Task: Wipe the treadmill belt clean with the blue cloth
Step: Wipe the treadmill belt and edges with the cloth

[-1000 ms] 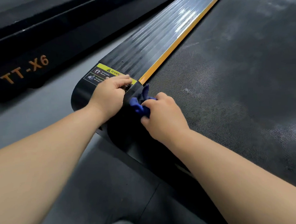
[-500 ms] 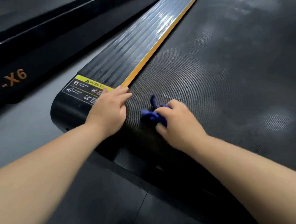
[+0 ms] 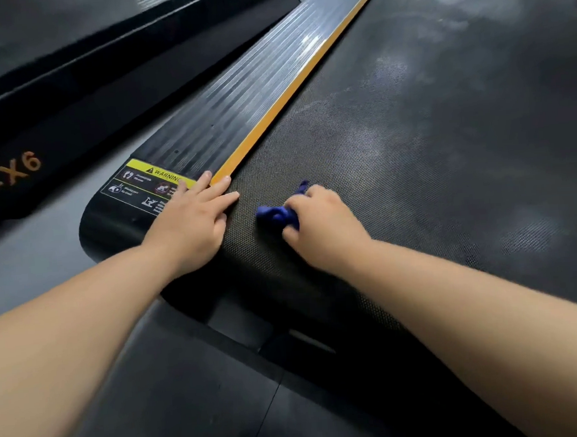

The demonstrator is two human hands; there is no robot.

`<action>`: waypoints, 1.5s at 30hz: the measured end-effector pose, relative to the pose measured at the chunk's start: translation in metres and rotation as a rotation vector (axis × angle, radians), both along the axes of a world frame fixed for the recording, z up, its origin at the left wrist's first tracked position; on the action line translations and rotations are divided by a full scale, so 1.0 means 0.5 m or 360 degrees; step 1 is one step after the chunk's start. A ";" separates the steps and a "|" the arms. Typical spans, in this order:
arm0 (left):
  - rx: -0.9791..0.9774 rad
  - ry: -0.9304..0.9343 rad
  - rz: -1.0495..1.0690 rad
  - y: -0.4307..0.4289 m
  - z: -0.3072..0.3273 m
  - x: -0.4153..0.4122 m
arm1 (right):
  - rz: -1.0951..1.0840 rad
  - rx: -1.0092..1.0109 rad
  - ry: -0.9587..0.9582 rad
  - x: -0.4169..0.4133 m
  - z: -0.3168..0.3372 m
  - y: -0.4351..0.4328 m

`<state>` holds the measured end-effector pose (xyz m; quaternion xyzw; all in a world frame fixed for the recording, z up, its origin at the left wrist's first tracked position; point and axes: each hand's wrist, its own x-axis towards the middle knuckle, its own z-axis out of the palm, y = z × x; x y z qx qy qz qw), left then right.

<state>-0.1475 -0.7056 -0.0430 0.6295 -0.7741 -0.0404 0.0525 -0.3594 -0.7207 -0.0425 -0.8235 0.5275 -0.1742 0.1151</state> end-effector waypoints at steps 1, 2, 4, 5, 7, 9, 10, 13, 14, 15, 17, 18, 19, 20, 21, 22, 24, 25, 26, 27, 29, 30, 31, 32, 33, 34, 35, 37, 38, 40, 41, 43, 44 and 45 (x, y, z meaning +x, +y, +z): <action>0.0027 0.0005 -0.0003 0.000 0.001 0.002 | -0.0092 -0.0012 0.0053 0.000 0.001 -0.036; 0.0052 0.0003 0.0002 0.000 0.002 0.002 | -0.0221 -0.0003 0.0099 0.000 0.005 -0.073; 0.0066 -0.0005 0.0016 -0.002 0.002 0.000 | -0.0473 0.0064 0.0094 0.002 0.014 -0.124; 0.0058 -0.0011 0.0021 -0.003 0.001 -0.002 | -0.0525 0.0089 0.0062 0.008 0.016 -0.127; 0.0046 -0.0044 0.0020 -0.004 0.000 -0.002 | -0.0459 0.0102 -0.0001 0.021 0.010 -0.084; 0.0058 -0.0080 0.0030 -0.002 0.001 0.001 | -0.0221 0.0036 -0.0072 0.033 -0.006 0.017; 0.0074 -0.0071 0.0030 -0.002 0.002 0.002 | -0.0084 0.0012 -0.0088 0.036 -0.008 0.069; 0.0231 0.0057 0.0014 -0.008 0.023 -0.003 | 0.0081 0.0008 -0.0066 0.041 -0.003 0.102; 0.0300 0.0114 0.0018 -0.007 0.032 0.000 | 0.0106 0.0014 -0.0041 0.047 0.001 0.095; 0.0336 0.0152 0.0024 -0.004 0.036 0.004 | 0.0138 0.0008 -0.0041 0.057 0.001 0.091; 0.0278 0.0169 0.0021 0.000 0.036 0.013 | 0.0171 -0.0019 -0.0051 0.078 -0.003 0.096; 0.0242 0.0166 0.0017 0.000 0.033 0.015 | 0.0153 -0.0014 -0.0053 0.081 -0.009 0.101; 0.0230 0.0166 0.0010 -0.004 0.029 0.015 | 0.0113 -0.0001 -0.0083 0.074 -0.015 0.105; 0.0249 0.0166 0.0008 -0.005 0.027 0.013 | 0.0069 0.0000 -0.0138 0.059 -0.017 0.114; 0.0276 0.0175 0.0023 -0.005 0.029 0.013 | 0.0035 -0.0005 -0.0194 0.039 -0.018 0.124; 0.0308 0.0186 0.0042 -0.006 0.033 0.013 | -0.0008 -0.0020 -0.0227 0.013 -0.015 0.132; 0.0377 0.0215 0.0064 -0.004 0.041 0.011 | -0.0135 0.0066 -0.0168 -0.055 -0.004 0.155; 0.0389 0.0219 0.0069 -0.003 0.042 0.010 | -0.0216 0.0117 -0.0120 -0.083 0.004 0.165; 0.0390 0.0203 0.0071 -0.003 0.042 0.009 | -0.0298 0.0150 -0.0082 -0.094 0.009 0.170; 0.0390 0.0167 0.0063 -0.004 0.041 0.010 | -0.0365 0.0134 -0.0046 -0.085 0.007 0.165; 0.0399 0.0094 0.0035 -0.009 0.040 0.012 | -0.0419 0.0085 -0.0029 -0.018 -0.002 0.135; 0.0402 0.0072 0.0028 -0.012 0.039 0.012 | -0.0408 0.0072 -0.0034 0.030 -0.005 0.118; 0.0394 0.0060 0.0028 -0.013 0.036 0.012 | -0.0376 0.0060 -0.0054 0.076 -0.008 0.103; 0.0383 0.0049 0.0028 -0.014 0.032 0.014 | -0.0336 0.0051 -0.0080 0.113 -0.011 0.093; 0.0370 0.0038 0.0021 -0.016 0.029 0.017 | -0.0313 0.0056 -0.0096 0.131 -0.010 0.090; 0.0355 0.0029 0.0006 -0.018 0.026 0.019 | -0.0304 0.0066 -0.0113 0.126 -0.009 0.094; 0.0343 0.0015 -0.0008 -0.018 0.024 0.021 | -0.0305 0.0073 -0.0131 0.100 -0.009 0.104; 0.0344 -0.0020 -0.0006 -0.019 0.024 0.018 | -0.0423 0.0056 -0.0063 0.009 -0.010 0.117; 0.0374 -0.0051 0.0009 -0.018 0.027 0.015 | -0.0586 0.0047 0.0014 -0.047 -0.010 0.114; 0.0424 -0.0134 0.0030 -0.014 0.033 0.007 | -0.1089 0.0113 0.0045 -0.151 -0.002 0.098; 0.0411 -0.0150 0.0023 -0.015 0.034 0.000 | -0.1292 0.0167 -0.0011 -0.172 0.006 0.091; 0.0293 -0.0097 -0.0086 -0.031 0.033 -0.016 | -0.1348 0.0178 -0.0005 -0.135 0.012 0.082; 0.0219 -0.0088 -0.0169 -0.042 0.029 -0.020 | -0.1204 0.0161 0.0020 -0.089 0.007 0.087; 0.0159 -0.0127 -0.0240 -0.053 0.022 -0.019 | -0.1011 0.0128 0.0009 -0.038 0.001 0.096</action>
